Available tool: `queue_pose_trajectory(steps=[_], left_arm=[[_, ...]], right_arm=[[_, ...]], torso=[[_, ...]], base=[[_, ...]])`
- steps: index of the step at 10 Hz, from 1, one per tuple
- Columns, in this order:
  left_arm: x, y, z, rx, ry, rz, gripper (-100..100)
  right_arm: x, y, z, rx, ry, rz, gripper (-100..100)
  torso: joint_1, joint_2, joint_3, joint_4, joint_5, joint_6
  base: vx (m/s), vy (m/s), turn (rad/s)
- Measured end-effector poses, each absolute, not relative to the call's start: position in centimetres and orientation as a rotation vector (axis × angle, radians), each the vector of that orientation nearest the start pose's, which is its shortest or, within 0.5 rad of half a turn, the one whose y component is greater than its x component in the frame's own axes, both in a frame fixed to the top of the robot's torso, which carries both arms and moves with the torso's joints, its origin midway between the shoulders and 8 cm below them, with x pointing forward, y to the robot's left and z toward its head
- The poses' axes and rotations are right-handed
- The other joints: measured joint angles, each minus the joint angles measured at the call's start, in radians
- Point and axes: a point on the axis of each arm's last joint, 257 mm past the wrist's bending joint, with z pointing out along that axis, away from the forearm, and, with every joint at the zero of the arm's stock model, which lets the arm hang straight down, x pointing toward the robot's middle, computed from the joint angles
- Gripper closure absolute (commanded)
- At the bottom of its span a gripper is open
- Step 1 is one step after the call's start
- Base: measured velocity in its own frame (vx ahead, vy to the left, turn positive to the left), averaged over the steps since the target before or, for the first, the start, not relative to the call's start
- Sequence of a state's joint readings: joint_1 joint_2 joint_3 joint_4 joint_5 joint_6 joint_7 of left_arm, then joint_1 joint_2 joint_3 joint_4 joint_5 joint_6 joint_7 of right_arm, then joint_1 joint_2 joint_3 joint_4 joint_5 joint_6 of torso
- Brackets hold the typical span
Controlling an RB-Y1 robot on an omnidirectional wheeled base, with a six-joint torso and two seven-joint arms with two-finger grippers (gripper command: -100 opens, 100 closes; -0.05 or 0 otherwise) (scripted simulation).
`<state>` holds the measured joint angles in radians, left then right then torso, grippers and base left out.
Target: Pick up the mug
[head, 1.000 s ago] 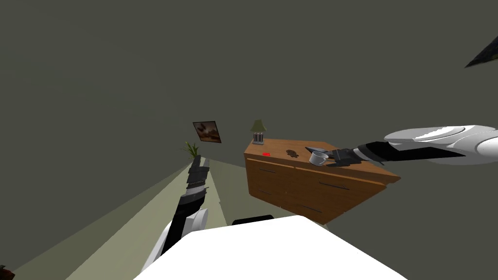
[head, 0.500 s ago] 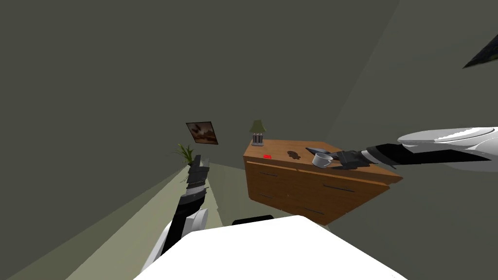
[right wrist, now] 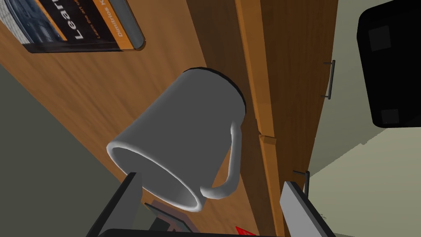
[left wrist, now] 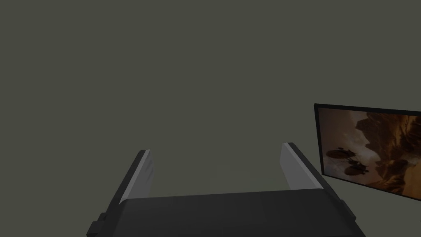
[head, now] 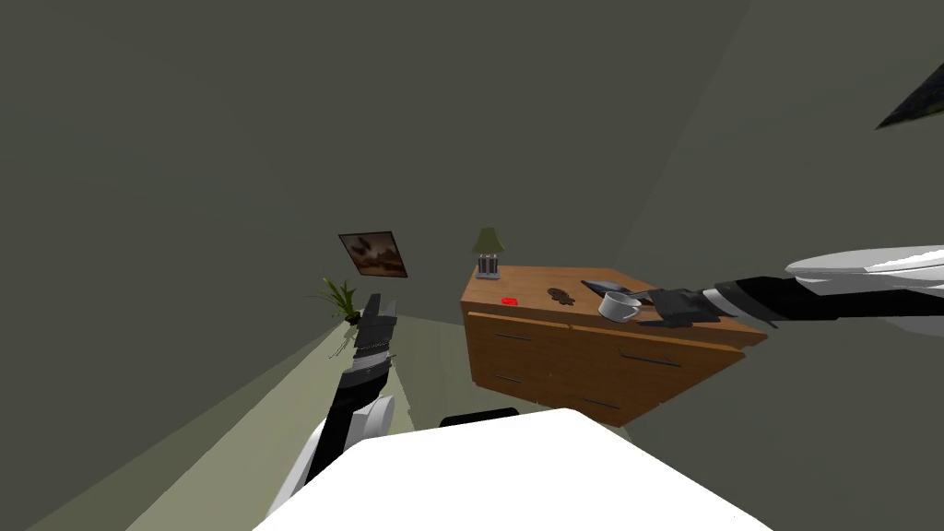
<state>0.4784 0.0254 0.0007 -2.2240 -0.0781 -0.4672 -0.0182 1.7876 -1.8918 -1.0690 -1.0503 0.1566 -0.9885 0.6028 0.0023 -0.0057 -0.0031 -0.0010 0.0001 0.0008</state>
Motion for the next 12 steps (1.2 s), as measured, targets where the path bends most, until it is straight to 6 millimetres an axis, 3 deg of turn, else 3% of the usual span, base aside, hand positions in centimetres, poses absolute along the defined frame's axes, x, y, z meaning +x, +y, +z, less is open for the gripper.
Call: queue_pose_trajectory(steps=[1, 2, 6, 7, 8, 10, 12], left_arm=[[36.3, 27.0, -0.1, -0.638, 0.730, -1.227, 0], [36.3, 27.0, -0.1, -0.637, 0.730, -1.227, 0], [36.3, 27.0, -0.1, -0.637, 0.730, -1.227, 0], [36.3, 27.0, -0.1, -0.637, 0.730, -1.227, 0], [36.3, 27.0, -0.1, -0.637, 0.730, -1.227, 0], [36.3, 27.0, -0.1, -0.637, 0.730, -1.227, 0], [36.3, 27.0, -0.1, -0.638, 0.730, -1.227, 0]], right_arm=[[31.6, -64.0, -11.7, -1.232, 2.160, -0.209, -100], [31.6, -64.0, -11.7, -1.238, 2.157, -0.210, 100], [31.6, -64.0, -11.7, -1.237, 2.156, -0.210, 100], [31.6, -64.0, -11.7, -1.237, 2.156, -0.209, 0], [31.6, -64.0, -11.7, -1.236, 2.156, -0.210, 100], [32.8, -63.7, -11.9, -1.240, 2.169, -0.221, 100], [33.4, -63.6, -11.9, -1.215, 2.189, -0.219, 100]], torso=[[0.000, 0.000, 0.000, 0.000, 0.000, -0.001], [-0.002, 0.002, 0.001, 0.000, 0.000, -0.001], [-0.006, 0.005, 0.003, 0.001, -0.002, -0.001], [-0.006, 0.005, 0.003, 0.001, -0.002, -0.001], [-0.006, 0.005, 0.003, 0.001, -0.002, -0.001], [-0.015, 0.014, 0.007, 0.002, -0.005, -0.005], [-0.012, 0.009, 0.004, 0.001, -0.005, -0.001]], base=[[0.035, 0.020, -0.008], [0.006, 0.005, 0.002], [0.000, 0.000, 0.000], [0.000, 0.000, 0.000], [-0.123, -0.060, 0.173], [-0.204, -0.129, 0.201], [-0.071, -0.038, 0.037]])
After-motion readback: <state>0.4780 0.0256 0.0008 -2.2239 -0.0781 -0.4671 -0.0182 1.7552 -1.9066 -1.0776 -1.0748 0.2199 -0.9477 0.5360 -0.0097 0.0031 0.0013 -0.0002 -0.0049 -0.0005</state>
